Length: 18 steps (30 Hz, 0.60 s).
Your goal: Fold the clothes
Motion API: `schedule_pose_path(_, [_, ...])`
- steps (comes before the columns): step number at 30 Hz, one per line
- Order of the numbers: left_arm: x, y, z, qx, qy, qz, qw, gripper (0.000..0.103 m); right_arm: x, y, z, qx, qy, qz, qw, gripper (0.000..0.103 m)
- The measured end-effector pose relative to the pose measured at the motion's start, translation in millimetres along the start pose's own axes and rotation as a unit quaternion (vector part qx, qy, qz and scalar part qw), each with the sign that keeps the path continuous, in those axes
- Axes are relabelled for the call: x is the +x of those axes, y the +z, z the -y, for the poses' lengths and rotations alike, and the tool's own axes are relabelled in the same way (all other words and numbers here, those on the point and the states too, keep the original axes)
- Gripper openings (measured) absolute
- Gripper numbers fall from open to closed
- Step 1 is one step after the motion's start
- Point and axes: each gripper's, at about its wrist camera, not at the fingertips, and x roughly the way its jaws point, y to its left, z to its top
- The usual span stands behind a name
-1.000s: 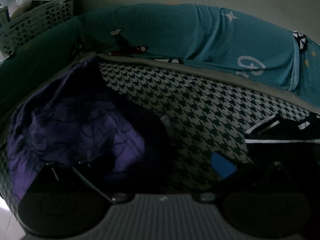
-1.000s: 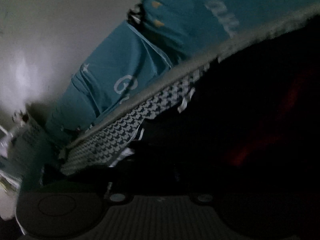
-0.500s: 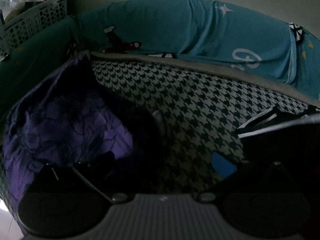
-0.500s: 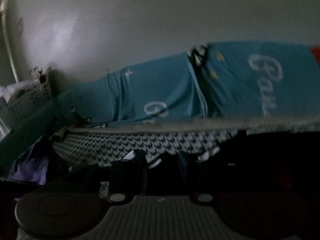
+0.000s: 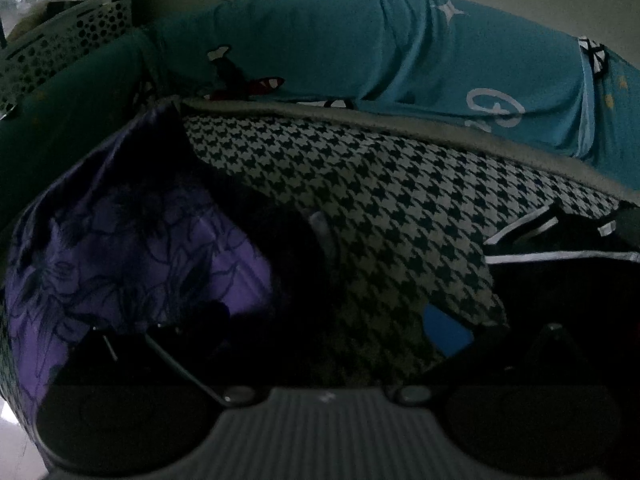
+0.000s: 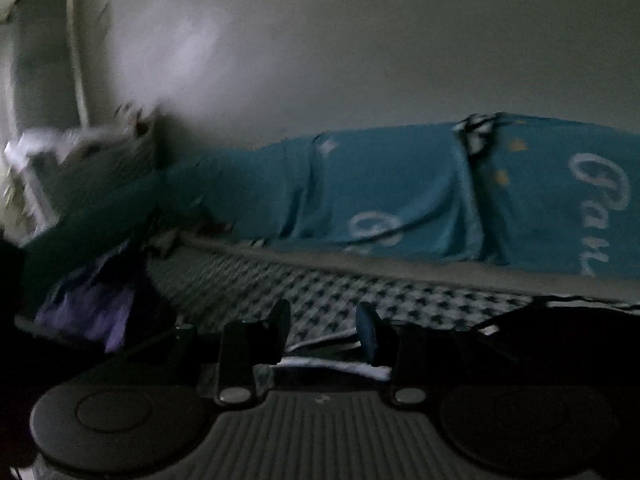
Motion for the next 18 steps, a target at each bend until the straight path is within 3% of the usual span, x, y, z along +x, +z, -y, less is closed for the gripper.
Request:
schedule_pose_path(11, [3.1, -2.6, 0.5, 0.01, 0.002, -0.005, 0.9999, 0.103, 42.6, -14.8, -31.2, -0.064, 0.061, -0.059, 0.994, 0.035])
schedule_pose_path(18, [3.7, -3.0, 1.1, 0.013, 0.004, -0.006, 0.9999, 0.103, 70.8, -30.2, -21.5, -0.046, 0.028, -0.097, 0.994, 0.035])
